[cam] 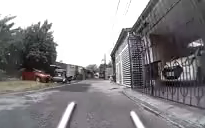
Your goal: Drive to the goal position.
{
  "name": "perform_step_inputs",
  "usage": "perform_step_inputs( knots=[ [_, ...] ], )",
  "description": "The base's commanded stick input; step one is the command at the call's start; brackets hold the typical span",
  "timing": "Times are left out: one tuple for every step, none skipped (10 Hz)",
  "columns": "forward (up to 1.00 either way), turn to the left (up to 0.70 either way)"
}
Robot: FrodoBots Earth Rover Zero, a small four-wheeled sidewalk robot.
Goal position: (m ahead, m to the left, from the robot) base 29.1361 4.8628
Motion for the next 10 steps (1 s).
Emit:
perform_step_inputs(
  knots=[
    [0.85, 0.00],
    [0.85, 0.00],
    [0.85, 0.00],
    [0.85, 0.00],
    [0.85, 0.00],
    [0.85, 0.00],
    [0.85, 0.00],
    [0.85, 0.00],
    [0.85, 0.00],
    [0.85, 0.00]
  ],
)
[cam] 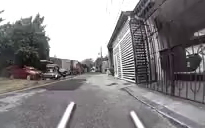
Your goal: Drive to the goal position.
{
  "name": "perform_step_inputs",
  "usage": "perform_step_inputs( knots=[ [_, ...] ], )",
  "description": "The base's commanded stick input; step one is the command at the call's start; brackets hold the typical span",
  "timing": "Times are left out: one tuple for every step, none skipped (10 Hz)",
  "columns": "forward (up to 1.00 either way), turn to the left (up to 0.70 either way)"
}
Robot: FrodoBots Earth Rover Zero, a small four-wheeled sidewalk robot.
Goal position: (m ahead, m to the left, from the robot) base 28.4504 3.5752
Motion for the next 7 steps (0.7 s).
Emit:
perform_step_inputs(
  knots=[
    [0.85, 0.00],
    [0.85, 0.00],
    [0.85, 0.00],
    [0.85, 0.00],
    [0.85, 0.00],
    [0.85, 0.00],
    [0.85, 0.00]
  ],
)
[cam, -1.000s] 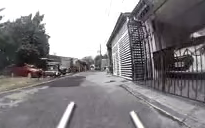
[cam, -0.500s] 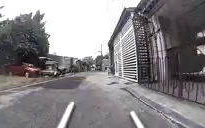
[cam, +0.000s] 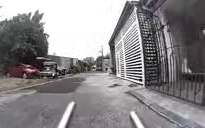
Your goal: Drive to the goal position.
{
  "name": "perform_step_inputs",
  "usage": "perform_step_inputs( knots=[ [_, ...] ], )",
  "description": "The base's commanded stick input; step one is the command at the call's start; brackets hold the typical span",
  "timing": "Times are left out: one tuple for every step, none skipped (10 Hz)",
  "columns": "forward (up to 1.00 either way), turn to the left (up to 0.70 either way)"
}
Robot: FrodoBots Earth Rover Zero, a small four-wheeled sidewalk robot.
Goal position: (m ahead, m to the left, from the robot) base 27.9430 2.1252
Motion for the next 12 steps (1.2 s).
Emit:
perform_step_inputs(
  knots=[
    [0.85, 0.00],
    [0.85, 0.00],
    [0.85, 0.00],
    [0.85, 0.00],
    [0.85, 0.00],
    [0.85, 0.00],
    [0.85, 0.00],
    [0.85, 0.00],
    [0.85, 0.00],
    [0.85, 0.00],
    [0.85, 0.00],
    [0.85, 0.00]
  ],
)
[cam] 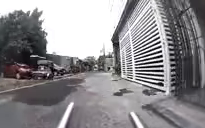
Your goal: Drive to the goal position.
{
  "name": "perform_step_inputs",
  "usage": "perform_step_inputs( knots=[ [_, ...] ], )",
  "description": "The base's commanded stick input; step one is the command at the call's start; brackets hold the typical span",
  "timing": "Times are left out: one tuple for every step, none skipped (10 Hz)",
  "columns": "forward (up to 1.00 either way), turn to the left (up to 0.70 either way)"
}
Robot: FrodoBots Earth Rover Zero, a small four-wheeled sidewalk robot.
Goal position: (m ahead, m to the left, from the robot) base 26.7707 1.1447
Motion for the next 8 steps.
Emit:
perform_step_inputs(
  knots=[
    [0.85, 0.00],
    [0.85, 0.00],
    [0.85, 0.00],
    [0.85, 0.00],
    [0.85, 0.00],
    [0.85, 0.00],
    [0.85, 0.00],
    [0.85, 0.00]
  ],
)
